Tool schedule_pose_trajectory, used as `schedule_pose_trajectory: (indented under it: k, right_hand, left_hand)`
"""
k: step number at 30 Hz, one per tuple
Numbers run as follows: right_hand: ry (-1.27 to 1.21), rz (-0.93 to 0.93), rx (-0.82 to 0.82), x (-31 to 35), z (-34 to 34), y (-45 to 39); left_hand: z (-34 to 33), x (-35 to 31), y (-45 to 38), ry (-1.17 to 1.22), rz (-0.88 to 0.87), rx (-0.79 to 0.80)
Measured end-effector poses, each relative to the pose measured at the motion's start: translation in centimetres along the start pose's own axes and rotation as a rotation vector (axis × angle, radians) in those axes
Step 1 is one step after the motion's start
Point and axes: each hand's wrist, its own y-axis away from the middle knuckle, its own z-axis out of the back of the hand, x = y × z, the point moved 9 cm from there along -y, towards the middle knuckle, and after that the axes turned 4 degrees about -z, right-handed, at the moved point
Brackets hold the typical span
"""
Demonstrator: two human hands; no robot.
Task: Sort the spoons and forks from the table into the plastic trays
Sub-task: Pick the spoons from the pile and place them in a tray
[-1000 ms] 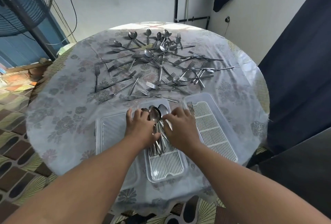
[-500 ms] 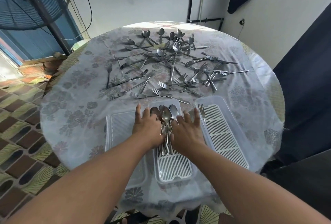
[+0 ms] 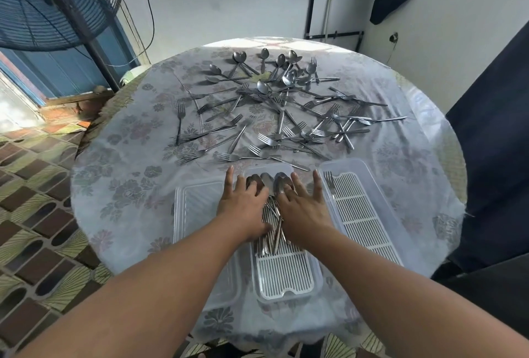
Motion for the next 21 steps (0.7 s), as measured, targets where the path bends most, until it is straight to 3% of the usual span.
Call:
schedule_pose_trajectory:
  k: [12, 21]
  right_hand:
    - [-0.113, -0.086, -0.070, -0.7, 0.6, 0.0]
    - [-0.036, 0.049, -0.059, 0.9, 0.4, 0.0]
  left_hand:
    - [0.1, -1.6, -0.4, -0.004, -0.055, -0.038]
    - [0.8, -0.3, -0.8, 0.067, -0.006, -0.099]
